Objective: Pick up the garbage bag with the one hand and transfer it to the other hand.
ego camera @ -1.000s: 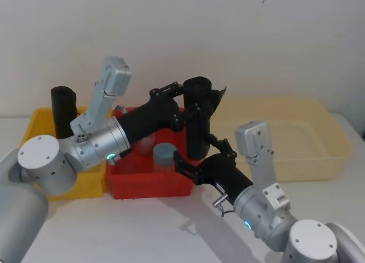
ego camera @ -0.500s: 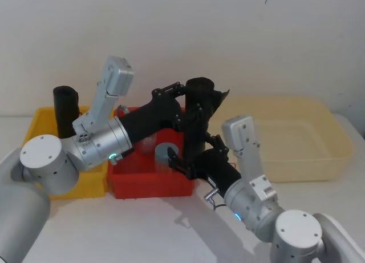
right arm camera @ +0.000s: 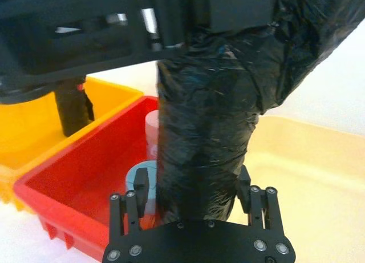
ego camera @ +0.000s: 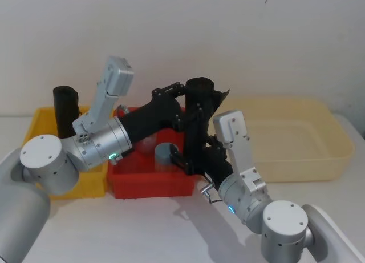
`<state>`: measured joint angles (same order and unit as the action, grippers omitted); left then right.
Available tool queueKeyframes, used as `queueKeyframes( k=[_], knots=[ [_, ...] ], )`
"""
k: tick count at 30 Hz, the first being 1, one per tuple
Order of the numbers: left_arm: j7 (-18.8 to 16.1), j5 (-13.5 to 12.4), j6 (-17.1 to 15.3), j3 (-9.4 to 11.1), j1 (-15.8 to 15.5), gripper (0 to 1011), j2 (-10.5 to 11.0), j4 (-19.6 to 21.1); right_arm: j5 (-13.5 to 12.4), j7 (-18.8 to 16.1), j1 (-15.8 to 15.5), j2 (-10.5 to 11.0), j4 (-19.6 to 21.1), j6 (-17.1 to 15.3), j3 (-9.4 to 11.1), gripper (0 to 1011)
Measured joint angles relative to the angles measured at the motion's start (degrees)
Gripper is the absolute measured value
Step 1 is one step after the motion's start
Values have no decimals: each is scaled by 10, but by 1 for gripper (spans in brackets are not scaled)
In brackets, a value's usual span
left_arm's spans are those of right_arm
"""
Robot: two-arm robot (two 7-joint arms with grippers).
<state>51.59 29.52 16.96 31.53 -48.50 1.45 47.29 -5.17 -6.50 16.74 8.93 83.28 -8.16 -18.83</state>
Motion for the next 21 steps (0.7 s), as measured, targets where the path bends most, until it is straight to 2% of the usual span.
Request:
queueKeyframes(
  k=[8,9,11,12,16,21],
  knots=[
    [0,0,0,0,0,534,0,0,-1,5,7,-12,-10,-8,10,726],
    [0,0,0,0,0,534,0,0,-1,5,7,-13,-11,-9,12,669],
    [0,0,0,0,0,535,0,0,-3,5,7,-14,-11,-10,15,639],
    [0,0,0,0,0,534,0,0,-6,5,7,-16,-11,-10,18,576],
    [0,0,0,0,0,534,0,0,-14,4,7,-20,-8,-12,26,537],
    [0,0,0,0,0,534,0,0,-23,0,3,-24,0,-12,37,535]
  ],
)
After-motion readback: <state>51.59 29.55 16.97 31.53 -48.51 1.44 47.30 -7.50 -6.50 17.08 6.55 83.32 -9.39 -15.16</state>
